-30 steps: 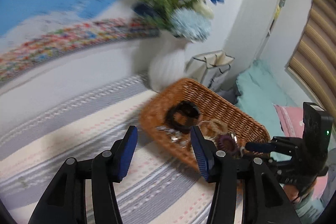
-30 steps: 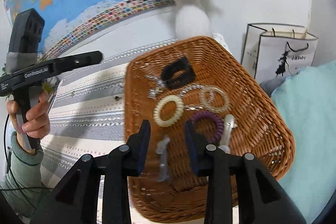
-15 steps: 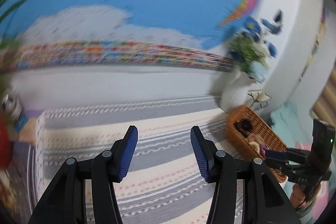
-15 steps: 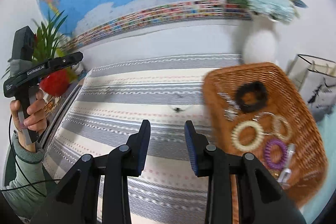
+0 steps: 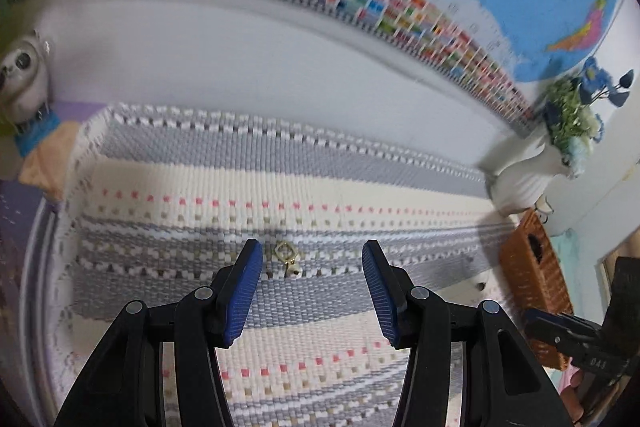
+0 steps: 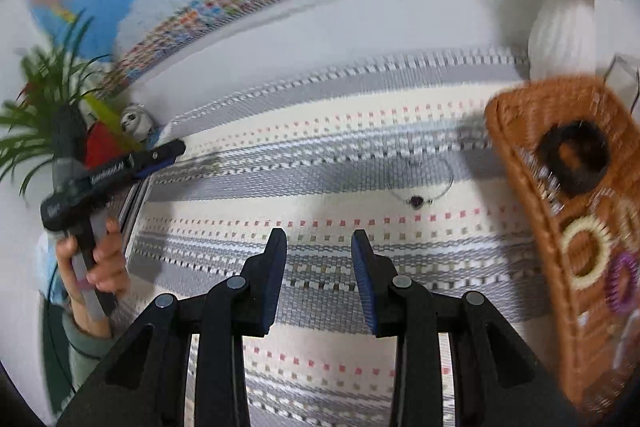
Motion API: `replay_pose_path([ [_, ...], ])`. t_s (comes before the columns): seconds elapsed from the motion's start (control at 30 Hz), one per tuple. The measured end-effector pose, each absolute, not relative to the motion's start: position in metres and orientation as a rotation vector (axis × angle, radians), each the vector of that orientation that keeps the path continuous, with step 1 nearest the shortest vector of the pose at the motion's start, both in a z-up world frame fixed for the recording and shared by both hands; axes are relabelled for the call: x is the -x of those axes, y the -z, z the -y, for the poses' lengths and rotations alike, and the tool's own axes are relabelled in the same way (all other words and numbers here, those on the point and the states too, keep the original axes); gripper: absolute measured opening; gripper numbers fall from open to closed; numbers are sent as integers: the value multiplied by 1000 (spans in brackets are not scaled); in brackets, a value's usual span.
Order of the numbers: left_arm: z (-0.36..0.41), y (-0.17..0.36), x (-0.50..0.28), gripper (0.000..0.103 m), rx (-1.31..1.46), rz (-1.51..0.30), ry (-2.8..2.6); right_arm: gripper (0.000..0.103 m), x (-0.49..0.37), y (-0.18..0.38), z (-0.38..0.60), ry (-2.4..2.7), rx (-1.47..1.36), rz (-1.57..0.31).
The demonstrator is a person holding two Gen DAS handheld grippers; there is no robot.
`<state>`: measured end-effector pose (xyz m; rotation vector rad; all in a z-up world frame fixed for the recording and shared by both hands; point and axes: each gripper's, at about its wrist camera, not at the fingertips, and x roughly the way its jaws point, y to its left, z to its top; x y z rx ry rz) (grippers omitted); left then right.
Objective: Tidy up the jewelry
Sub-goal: 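Move both open tools back over the last jewelry on the mat, then close the left tool on the gold charm while the right tool grasps the black heart pendant necklace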
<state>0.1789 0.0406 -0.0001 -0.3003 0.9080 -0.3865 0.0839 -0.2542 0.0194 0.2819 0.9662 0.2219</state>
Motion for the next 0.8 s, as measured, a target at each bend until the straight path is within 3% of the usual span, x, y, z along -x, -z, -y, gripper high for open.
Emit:
replay_pose_path([
  [0.4,-46,28,-186,52,358,-958,409,37,-121,33,282,-11,-357,-1008],
  [0.8,-56,34,-182,52,423,-985,429,36,-136,39,273,62,-249,-957],
])
